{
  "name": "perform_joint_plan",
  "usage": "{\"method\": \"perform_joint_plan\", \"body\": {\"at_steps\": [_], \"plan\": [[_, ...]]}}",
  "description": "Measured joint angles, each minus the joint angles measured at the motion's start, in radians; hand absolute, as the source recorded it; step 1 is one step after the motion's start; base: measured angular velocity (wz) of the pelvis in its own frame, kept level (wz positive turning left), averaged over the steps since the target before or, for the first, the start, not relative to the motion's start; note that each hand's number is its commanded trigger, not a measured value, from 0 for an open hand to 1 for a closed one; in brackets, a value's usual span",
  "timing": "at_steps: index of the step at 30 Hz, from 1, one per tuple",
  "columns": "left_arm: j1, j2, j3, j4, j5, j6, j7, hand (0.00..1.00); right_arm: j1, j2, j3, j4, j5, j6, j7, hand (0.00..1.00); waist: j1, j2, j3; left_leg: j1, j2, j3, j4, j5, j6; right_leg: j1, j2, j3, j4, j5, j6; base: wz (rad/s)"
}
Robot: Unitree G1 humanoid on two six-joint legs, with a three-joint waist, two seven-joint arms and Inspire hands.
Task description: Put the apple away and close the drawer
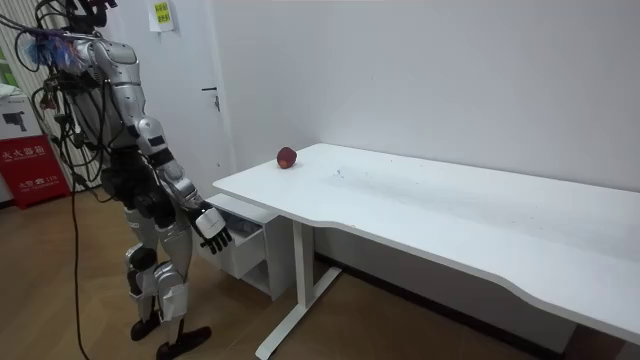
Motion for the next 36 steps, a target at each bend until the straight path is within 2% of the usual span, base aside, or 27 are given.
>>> {"method": "perform_joint_plan", "body": {"at_steps": [6, 10, 13, 15, 16, 20, 24, 31, 36], "plan": [[0.008, 0.0, 0.005, 0.002, -0.013, 0.0, -0.001, 0.0, 0.0, 0.005, 0.0, 0.006, 0.02, -0.001, -0.023, 0.0, 0.0, -0.001, 0.0001, 0.003, 0.0, 0.005, -0.001, 0.0, 0.0, 0.002, 0.0, 0.001, 0.0, -0.001, 0.001, 0.0], [0.003, -0.001, 0.022, 0.024, -0.021, -0.002, 0.007, 0.0, 0.0, 0.012, -0.036, 0.027, 0.16, -0.003, -0.04, 0.0, -0.004, -0.006, 0.002, 0.004, 0.0, 0.005, 0.0, 0.0, 0.0, 0.001, 0.0, 0.003, 0.001, -0.001, 0.001, 0.0], [0.013, -0.004, 0.063, 0.029, -0.018, -0.002, 0.02, 0.0, 0.008, 0.016, -0.174, 0.039, 0.274, -0.012, -0.064, 0.0, -0.015, -0.008, 0.0015, 0.004, 0.0, 0.005, -0.001, 0.0, 0.0, 0.002, 0.0, 0.005, -0.001, -0.001, 0.001, 0.0], [0.031, -0.001, 0.105, 0.027, -0.019, -0.002, 0.025, 0.0, 0.011, 0.015, -0.275, 0.037, 0.481, -0.015, -0.093, 0.0, -0.032, -0.01, 0.0007, 0.006, 0.0, 0.006, -0.001, 0.0, 0.0, 0.003, 0.001, 0.007, 0.0, -0.001, 0.001, 0.0], [0.033, -0.001, 0.114, 0.028, -0.02, -0.002, 0.026, 0.0, 0.011, 0.014, -0.3, 0.035, 0.533, -0.016, -0.1, 0.0, -0.035, -0.01, 0.0004, 0.006, 0.0, 0.008, -0.001, 0.0, 0.0, 0.003, 0.001, 0.008, 0.0, -0.001, 0.001, -0.04], [0.059, -0.001, 0.164, 0.027, -0.018, -0.001, 0.03, 0.0, 0.033, 0.017, -0.5, -0.071, 0.841, -0.019, -0.128, 0.0, -0.077, -0.008, 0.0025, 0.02, 0.0, 0.025, -0.002, 0.0, 0.0, 0.007, 0.002, 0.032, 0.003, -0.002, 0.002, -0.11], [0.066, 0.023, 0.178, 0.018, -0.018, 0.001, 0.051, 0.0, 0.035, 0.009, -0.61, -0.137, 1.091, -0.037, -0.172, 0.0, -0.113, -0.011, 0.0014, 0.023, 0.001, 0.031, -0.001, 0.0, 0.0, 0.01, 0.002, 0.037, 0.004, -0.004, 0.002, -0.02], [0.073, 0.038, 0.178, 0.011, 0.003, 0.034, 0.047, 0.0, 0.026, 0.007, -0.728, -0.202, 1.218, -0.042, -0.281, 0.0, -0.135, -0.011, 0.0005, 0.016, 0.001, 0.049, 0.002, 0.0, 0.0, -0.021, -0.001, 0.056, 0.04, -0.013, 0.001, -0.08], [0.084, 0.04, 0.178, -0.042, 0.028, 0.064, 0.043, 0.0, 0.016, 0.002, -0.785, -0.313, 1.302, -0.07, -0.396, 0.0, -0.149, -0.015, -0.0013, 0.014, 0.001, 0.054, 0.002, 0.0, 0.001, -0.036, -0.001, 0.065, 0.042, -0.016, 0.001, -0.03]]}}
